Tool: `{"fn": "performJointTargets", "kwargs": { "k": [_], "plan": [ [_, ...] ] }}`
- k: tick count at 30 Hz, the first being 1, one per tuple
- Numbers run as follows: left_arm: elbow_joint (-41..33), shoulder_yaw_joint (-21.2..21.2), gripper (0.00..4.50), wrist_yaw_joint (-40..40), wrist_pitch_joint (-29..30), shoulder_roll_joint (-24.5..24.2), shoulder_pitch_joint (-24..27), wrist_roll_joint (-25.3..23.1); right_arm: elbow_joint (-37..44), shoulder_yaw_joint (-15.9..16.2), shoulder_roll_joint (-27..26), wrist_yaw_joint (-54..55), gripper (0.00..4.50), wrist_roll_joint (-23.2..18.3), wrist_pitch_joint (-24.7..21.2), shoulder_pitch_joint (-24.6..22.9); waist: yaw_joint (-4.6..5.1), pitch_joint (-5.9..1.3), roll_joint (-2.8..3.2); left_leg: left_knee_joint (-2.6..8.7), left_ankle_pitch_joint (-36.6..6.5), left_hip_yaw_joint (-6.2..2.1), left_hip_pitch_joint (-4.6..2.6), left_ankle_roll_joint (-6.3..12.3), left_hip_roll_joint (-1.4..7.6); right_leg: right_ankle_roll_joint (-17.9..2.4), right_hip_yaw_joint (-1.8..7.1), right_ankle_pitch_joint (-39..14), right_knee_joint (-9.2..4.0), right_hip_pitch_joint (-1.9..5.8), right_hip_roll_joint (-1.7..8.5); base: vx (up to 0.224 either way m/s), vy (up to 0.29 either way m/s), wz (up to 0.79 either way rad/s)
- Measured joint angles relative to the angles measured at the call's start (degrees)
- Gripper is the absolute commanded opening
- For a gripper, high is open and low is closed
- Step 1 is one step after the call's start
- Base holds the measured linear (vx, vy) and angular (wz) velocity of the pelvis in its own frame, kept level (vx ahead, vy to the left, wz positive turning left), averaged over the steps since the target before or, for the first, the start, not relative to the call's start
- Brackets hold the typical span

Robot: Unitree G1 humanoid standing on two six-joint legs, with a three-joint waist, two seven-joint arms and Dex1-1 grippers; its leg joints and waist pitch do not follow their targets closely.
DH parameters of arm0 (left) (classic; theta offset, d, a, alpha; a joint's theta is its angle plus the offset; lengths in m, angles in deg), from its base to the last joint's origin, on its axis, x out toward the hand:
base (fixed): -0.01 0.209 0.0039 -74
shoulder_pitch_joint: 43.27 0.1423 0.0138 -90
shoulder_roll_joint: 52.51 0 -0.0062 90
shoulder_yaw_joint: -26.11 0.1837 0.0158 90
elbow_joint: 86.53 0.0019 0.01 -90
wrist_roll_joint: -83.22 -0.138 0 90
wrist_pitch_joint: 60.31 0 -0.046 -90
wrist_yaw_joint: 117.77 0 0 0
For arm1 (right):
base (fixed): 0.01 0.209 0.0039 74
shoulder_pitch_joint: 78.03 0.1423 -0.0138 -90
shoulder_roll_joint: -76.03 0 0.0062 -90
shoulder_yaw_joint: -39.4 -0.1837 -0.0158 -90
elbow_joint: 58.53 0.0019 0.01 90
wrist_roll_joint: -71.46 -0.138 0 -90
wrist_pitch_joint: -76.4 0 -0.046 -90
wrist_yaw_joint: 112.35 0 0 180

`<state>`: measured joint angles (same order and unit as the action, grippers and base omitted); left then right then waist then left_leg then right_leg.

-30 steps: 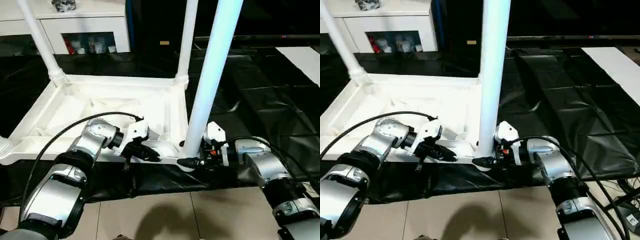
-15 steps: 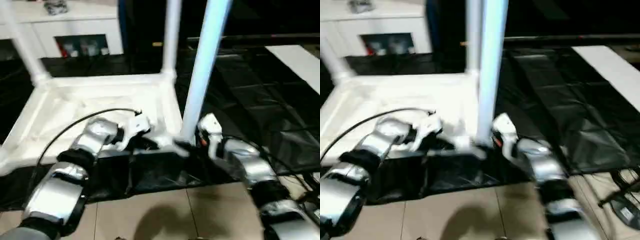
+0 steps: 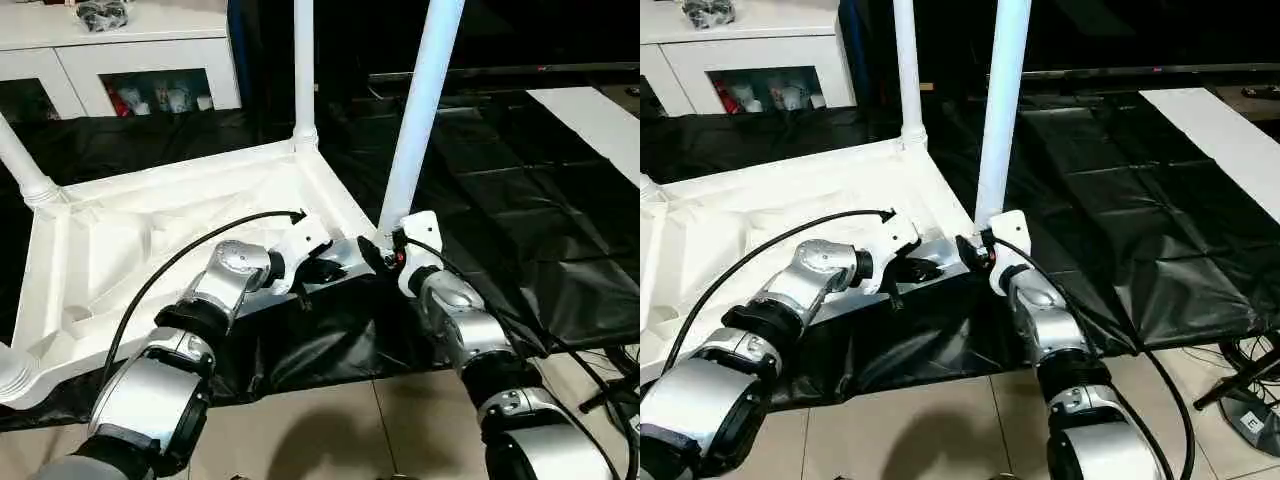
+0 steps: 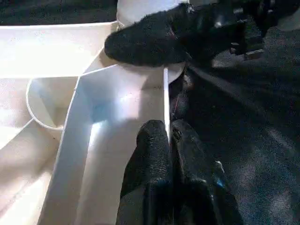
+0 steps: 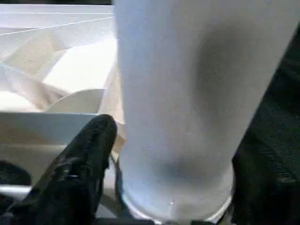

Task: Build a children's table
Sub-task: Rotate leg to tighten

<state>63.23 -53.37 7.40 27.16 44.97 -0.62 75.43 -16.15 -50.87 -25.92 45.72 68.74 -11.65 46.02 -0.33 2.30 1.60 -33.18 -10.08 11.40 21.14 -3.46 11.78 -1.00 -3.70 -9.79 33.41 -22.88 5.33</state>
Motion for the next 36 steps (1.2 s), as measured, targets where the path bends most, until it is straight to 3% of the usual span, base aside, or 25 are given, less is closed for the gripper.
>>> {"fn": "performJointTargets", "kwargs": {
  "k": [6, 11, 17, 28, 36],
  "plan": [
    [-0.99, 0.67, 0.0, -5.41, -2.37, -1.62, 0.77, 0.5, 0.77, 1.87, 4.08, -10.98, 3.94, -0.54, 0.02, -0.01, -0.23, 0.05, 0.09, 0.25, -0.01, -0.01, 0.06, 0.02, 0.04, 0.0, -0.13, 0.0, -0.2, -0.03, -0.03, 0.0, 0.0, 0.0],
    [-1.12, 1.52, 0.0, -13.66, -5.62, -4.81, 1.61, 1.46, 6.03, 5.98, 10.69, -29.29, 3.94, -2.17, -0.32, -3.01, -1.59, 0.1, 0.17, 0.26, 0.0, 0.0, 0.08, 0.06, 0.15, 0.01, -0.21, -0.01, -0.18, -0.08, -0.09, 0.0, 0.0, 0.0],
    [-1.11, 2.34, 0.0, -20.05, -7.48, -7.29, 1.67, 1.45, 8.74, 8.35, 13.83, -40.64, 3.94, -3.5, -1.44, -4.12, -1.86, 0.1, 0.17, 0.1, 0.0, 0.04, 0.04, 0.03, 0.11, -0.02, -0.12, 0.01, -0.14, 0.03, -0.02, 0.0, 0.0, 0.0],
    [-0.9, 3.15, 0.0, -25.63, -8.92, -9.04, 1.65, 1.72, 9.3, 9.97, 15.84, -48.56, 2.98, -3.88, -2.47, -3.69, -2.25, 0.09, 0.16, 0.08, 0.0, 0.04, 0.04, 0.03, 0.12, -0.02, -0.13, 0.01, -0.1, 0.05, -0.02, 0.0, 0.0, 0.0],
    [-0.41, 3.24, 0.0, -26.83, -9.77, -9.17, 1.57, 1.81, 10.11, 10.49, 15.69, -49.42, 2.72, -3.88, -3.04, -3.83, -2.35, 0.09, 0.16, 0.09, 0.01, 0.04, 0.03, 0.03, 0.12, -0.02, -0.13, 0.01, -0.08, 0.05, -0.02, 0.0, 0.0, 0.0]
  ]
}}
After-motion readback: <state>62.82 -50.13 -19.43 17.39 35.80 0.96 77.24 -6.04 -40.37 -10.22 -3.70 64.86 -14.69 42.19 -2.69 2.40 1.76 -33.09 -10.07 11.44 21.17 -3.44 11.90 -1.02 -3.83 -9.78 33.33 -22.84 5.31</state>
